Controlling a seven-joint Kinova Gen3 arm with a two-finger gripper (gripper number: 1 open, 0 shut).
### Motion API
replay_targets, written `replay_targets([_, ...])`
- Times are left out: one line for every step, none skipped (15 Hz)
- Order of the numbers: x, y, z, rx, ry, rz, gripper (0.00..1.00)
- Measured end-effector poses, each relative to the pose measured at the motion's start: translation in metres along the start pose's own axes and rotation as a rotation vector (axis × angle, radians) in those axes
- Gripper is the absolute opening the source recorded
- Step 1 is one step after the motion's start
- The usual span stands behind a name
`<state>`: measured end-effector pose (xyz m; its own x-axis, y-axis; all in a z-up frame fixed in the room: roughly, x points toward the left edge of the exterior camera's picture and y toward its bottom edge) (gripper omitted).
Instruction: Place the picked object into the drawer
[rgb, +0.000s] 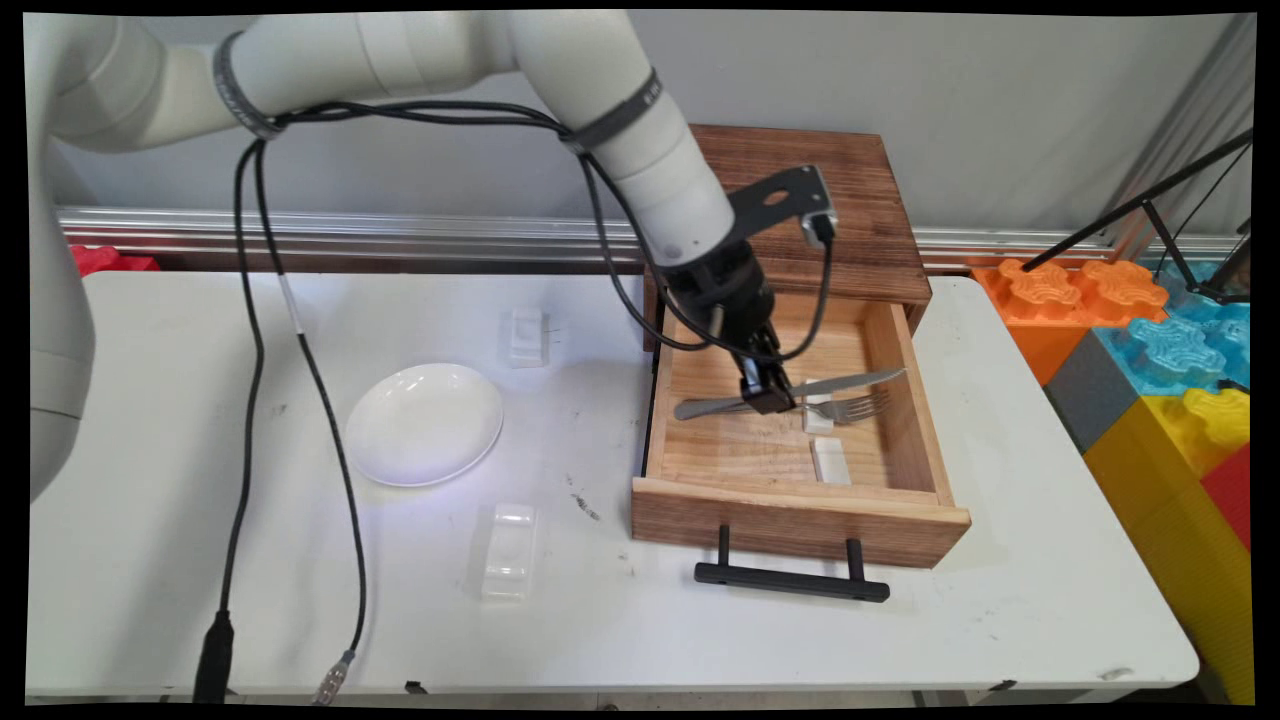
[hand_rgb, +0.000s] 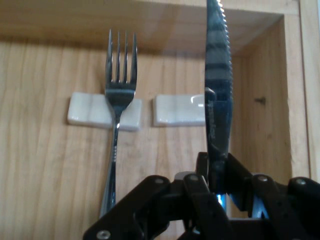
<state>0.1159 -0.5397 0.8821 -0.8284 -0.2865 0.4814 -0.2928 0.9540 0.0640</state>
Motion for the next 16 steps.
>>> replay_targets([0.002, 0.0, 0.005, -0.001, 0.001, 0.001, 0.0])
replay_targets([0.004, 0.001, 0.01, -0.002, 0.001, 0.002, 0.0])
replay_targets([0.005, 0.001, 0.015, -0.003, 0.001, 0.002, 0.0])
replay_targets([0.006, 0.002, 0.02, -0.005, 0.0, 0.003, 0.0])
replay_targets([0.006, 0.002, 0.023, -0.006, -0.001, 0.004, 0.0])
replay_targets([0.006, 0.003, 0.027, -0.008, -0.002, 0.005, 0.0])
replay_targets([0.005, 0.003, 0.03, -0.009, -0.004, 0.005, 0.0])
replay_targets([0.005, 0.004, 0.035, -0.01, -0.006, 0.006, 0.0])
replay_targets([0.004, 0.004, 0.038, -0.011, -0.008, 0.006, 0.0])
replay_targets([0.003, 0.004, 0.043, -0.012, -0.01, 0.007, 0.0])
replay_targets([0.002, 0.004, 0.046, -0.014, -0.011, 0.009, 0.0])
replay_targets([0.001, 0.005, 0.05, -0.016, -0.013, 0.012, 0.0])
replay_targets([0.0, 0.005, 0.053, -0.017, -0.015, 0.014, 0.0])
replay_targets([-0.001, 0.005, 0.057, -0.019, -0.017, 0.016, 0.0])
replay_targets([-0.002, 0.005, 0.06, -0.019, -0.019, 0.017, 0.0])
replay_targets([-0.004, 0.005, 0.064, -0.02, -0.022, 0.019, 0.0])
